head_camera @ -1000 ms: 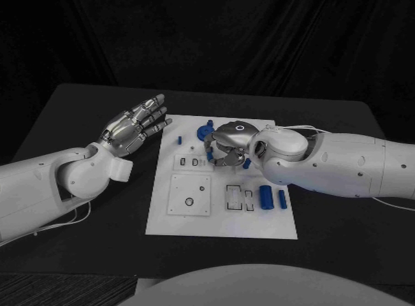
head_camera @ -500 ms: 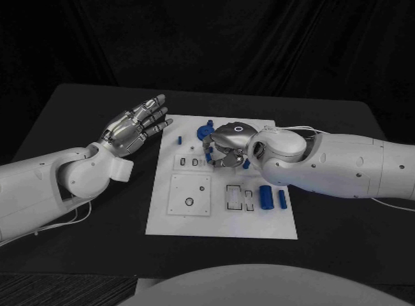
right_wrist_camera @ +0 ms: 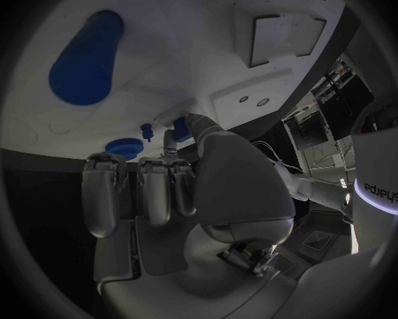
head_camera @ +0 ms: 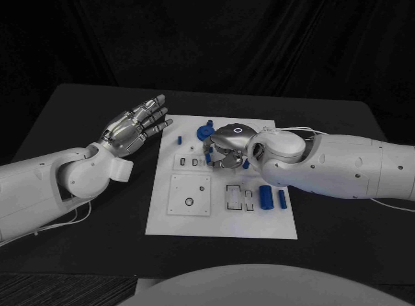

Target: Assemble the parts on the task board

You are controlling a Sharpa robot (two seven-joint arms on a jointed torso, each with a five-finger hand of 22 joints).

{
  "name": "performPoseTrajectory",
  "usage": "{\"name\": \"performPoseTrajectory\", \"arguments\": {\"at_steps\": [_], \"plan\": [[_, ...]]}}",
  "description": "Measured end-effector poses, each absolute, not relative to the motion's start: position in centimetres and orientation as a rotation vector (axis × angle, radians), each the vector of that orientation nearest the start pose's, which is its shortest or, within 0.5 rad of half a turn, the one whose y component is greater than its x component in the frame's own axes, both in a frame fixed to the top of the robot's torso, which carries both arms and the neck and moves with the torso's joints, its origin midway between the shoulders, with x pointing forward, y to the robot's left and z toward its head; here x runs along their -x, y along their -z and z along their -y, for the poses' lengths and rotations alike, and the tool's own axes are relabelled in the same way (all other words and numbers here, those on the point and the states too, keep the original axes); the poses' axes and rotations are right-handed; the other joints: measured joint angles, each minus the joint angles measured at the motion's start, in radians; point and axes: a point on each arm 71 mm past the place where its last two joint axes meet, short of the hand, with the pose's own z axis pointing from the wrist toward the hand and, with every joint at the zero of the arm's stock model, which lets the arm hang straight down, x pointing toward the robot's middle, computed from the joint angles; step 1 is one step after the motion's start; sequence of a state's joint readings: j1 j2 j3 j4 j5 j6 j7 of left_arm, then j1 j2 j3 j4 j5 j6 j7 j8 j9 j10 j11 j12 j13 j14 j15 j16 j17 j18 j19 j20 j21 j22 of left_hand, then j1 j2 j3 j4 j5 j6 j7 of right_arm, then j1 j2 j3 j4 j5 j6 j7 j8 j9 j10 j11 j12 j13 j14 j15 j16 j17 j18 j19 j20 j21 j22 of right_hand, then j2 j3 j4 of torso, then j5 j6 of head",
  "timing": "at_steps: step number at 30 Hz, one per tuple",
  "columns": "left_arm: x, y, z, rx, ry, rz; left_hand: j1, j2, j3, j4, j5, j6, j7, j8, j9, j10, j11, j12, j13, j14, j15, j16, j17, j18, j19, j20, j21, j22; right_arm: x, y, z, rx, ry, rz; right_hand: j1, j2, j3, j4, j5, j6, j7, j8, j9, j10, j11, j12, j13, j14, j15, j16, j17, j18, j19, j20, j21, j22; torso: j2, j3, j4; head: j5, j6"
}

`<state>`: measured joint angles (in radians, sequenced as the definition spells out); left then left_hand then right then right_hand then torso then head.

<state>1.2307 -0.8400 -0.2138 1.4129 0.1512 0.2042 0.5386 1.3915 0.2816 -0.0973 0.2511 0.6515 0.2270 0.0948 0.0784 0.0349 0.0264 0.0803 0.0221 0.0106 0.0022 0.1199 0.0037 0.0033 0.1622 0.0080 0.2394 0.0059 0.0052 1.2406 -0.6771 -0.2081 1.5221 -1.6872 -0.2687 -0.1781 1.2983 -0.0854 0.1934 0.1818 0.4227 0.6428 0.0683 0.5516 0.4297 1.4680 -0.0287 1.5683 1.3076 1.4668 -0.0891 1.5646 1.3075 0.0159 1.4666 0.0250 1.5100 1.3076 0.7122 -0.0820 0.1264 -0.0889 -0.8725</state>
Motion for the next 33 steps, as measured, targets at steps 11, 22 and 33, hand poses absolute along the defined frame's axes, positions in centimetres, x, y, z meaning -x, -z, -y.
{"name": "performPoseTrajectory", "arguments": {"at_steps": [11,22,33], "plan": [[-47.96,21.81,-22.45,1.155,1.979,-1.508,0.000,0.000,0.000,0.000,0.000,0.000,0.000,0.000,0.000,0.000,0.000,0.000,0.000,0.000,0.000,0.000,0.000,0.000,0.000,0.000,0.000,0.000,-45.86,22.41,11.73,0.536,-0.591,-1.704,-0.005,-0.005,-0.014,-0.014,-0.068,-0.005,0.002,-0.031,-0.015,-0.004,0.004,0.000,0.000,0.000,0.000,0.000,0.000,0.000,0.000,0.000,0.000,0.000,0.000,0.0001,-0.0001,0.000,0.000],[-47.95,21.86,-22.45,1.156,1.979,-1.510,0.000,0.000,0.000,0.000,0.000,0.000,0.000,0.000,0.000,0.000,0.000,0.000,0.000,0.000,0.000,0.000,0.000,0.000,0.000,0.000,0.000,0.000,-45.88,22.42,11.74,0.536,-0.590,-1.704,-0.012,-0.006,-0.040,-0.030,-0.171,-0.067,0.002,-0.099,-0.055,-0.004,0.004,0.000,0.000,-0.004,0.004,0.000,0.000,0.000,0.000,0.000,-0.004,0.000,0.000,0.0000,-0.0001,0.000,0.000],[-48.00,21.90,-22.54,1.157,1.976,-1.508,0.000,0.000,0.000,0.000,0.000,0.000,0.000,0.004,0.000,0.000,0.000,0.000,0.000,0.000,0.000,0.000,-0.001,0.000,0.000,0.000,0.000,0.000,-45.86,22.07,12.62,0.511,-0.608,-1.658,-0.061,-0.021,-0.094,0.018,-0.281,-0.109,-0.005,-0.133,-0.088,-0.004,0.004,0.000,0.000,-0.004,0.004,0.000,0.000,0.000,0.000,0.000,-0.004,0.000,0.000,0.0000,-0.0001,0.000,0.000]]}}
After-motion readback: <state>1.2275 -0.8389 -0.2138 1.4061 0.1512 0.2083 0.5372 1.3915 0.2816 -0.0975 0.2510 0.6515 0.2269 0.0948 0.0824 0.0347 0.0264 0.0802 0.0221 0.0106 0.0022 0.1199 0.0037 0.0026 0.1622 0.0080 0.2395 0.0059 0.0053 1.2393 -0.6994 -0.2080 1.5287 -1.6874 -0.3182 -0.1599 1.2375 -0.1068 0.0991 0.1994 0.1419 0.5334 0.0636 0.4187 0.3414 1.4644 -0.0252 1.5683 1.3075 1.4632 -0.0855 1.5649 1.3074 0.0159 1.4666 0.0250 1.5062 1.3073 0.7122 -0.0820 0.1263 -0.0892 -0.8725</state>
